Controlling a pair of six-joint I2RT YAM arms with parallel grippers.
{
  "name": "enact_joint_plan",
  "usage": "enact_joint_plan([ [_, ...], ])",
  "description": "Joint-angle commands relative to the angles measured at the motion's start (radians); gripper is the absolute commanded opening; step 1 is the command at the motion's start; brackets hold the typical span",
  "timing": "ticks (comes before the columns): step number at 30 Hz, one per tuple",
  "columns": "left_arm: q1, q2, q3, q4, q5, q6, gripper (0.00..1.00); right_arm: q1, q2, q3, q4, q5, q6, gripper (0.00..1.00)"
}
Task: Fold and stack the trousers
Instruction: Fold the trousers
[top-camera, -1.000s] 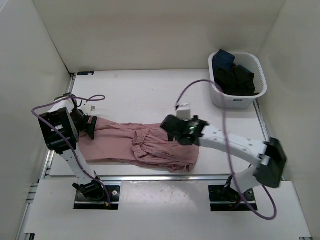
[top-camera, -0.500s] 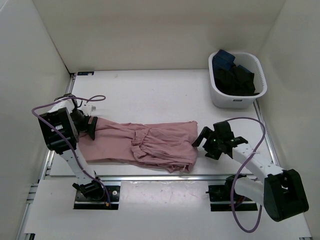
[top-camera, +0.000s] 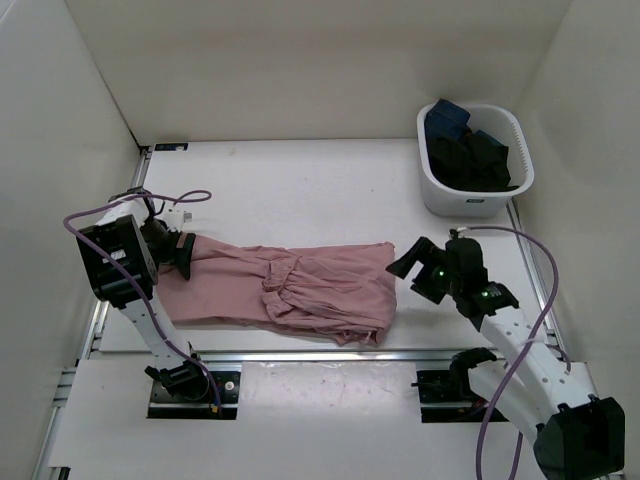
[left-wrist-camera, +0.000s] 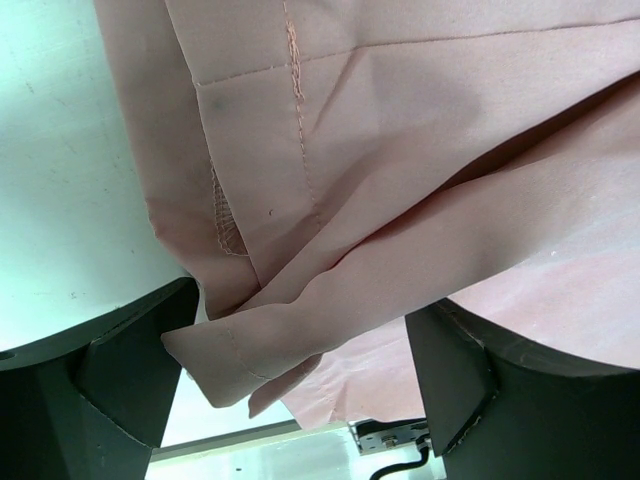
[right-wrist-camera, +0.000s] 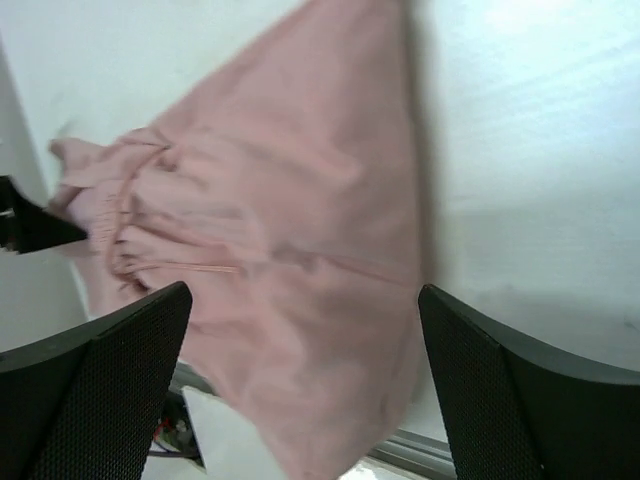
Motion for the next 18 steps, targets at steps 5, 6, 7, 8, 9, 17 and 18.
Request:
enact_joint_plan([
  [5,-0.004,-0.008,0.005,-0.001,0.019,-0.006,0.95,0.036,0.124,0.032,-0.035,-0.085,-0.004,0.99],
  [6,-0.004,-0.008,0.005,-0.001,0.019,-0.006,0.95,0.036,0.158,0.032,-0.012,-0.117,-0.003,0.99],
  [7,-0.004,-0.008,0.005,-0.001,0.019,-0.006,0.95,0.036,0.175,0.016,-0.012,-0.128,0.006,0.99],
  [8,-0.004,-0.008,0.005,-0.001,0.019,-0.006,0.95,0.045,0.193,0.016,-0.012,-0.128,0.006,0.99],
  [9,-0.004,-0.008,0.005,-0.001,0.019,-0.006,0.95,0.045,0.227,0.016,-0.003,-0.138,0.006,0.99],
  [17,-0.004,-0.017,0.025,-0.001,0.020,-0.006,0.97,0.056,0.385,-0.051,0.190,-0.244,0.047,0.62],
  [18,-0.004,-0.018,0.025,-0.001,0.020,-0.006,0.99,0.056,0.396,-0.051,0.200,-0.254,0.047,0.54],
])
